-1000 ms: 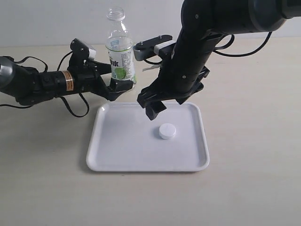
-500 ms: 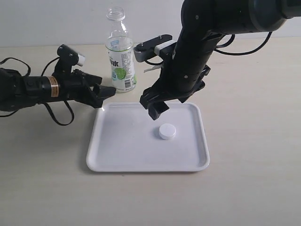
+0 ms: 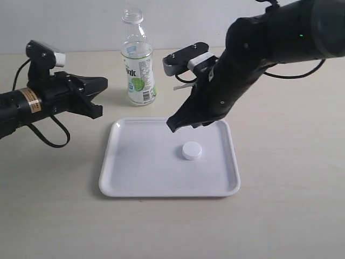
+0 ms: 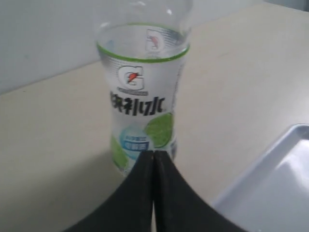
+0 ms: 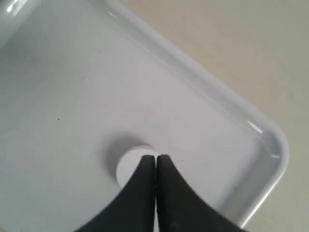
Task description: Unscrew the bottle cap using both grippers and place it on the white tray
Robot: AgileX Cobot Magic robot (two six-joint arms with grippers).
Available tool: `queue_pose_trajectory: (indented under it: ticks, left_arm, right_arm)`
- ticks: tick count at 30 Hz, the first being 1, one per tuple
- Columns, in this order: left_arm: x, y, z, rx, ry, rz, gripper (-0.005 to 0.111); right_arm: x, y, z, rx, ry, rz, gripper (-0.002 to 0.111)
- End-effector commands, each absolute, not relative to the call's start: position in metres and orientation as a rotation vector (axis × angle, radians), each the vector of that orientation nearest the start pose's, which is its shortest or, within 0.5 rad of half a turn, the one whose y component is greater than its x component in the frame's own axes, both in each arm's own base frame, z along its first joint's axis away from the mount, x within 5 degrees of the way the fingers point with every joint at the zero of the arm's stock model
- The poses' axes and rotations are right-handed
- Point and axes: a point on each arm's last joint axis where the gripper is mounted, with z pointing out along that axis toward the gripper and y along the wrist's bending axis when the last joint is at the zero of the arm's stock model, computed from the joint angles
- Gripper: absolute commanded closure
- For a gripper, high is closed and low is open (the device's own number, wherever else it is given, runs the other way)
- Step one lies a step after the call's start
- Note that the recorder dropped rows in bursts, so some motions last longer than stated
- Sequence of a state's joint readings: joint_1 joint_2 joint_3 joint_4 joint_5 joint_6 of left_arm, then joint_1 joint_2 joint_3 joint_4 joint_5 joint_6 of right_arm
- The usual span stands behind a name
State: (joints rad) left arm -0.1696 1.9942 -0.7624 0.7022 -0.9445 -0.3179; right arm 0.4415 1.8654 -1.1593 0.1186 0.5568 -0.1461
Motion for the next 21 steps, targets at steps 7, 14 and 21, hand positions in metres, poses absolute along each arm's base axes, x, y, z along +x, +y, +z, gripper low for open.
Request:
queue_pose_trajectory:
  ticks: [7,14,21]
  left_arm:
    - [0.300,-0.080,0.147,0.464,1.701,-0.334,0.107]
    - [0.272,-0.076,0.161,0.449,1.660,-0.351,0.107]
    - [0.236,-0.069,0.171,0.382,1.579,-0.376,0.107]
  right_arm:
    - [0.270,0.131,0.227,-0.565,2.318,0.237,0.108]
    - [0.216,0.104,0.245,-0.520,2.168,0.254,0.108]
    - [0.179,0.087,0.250,-0.430,2.123,0.307,0.108]
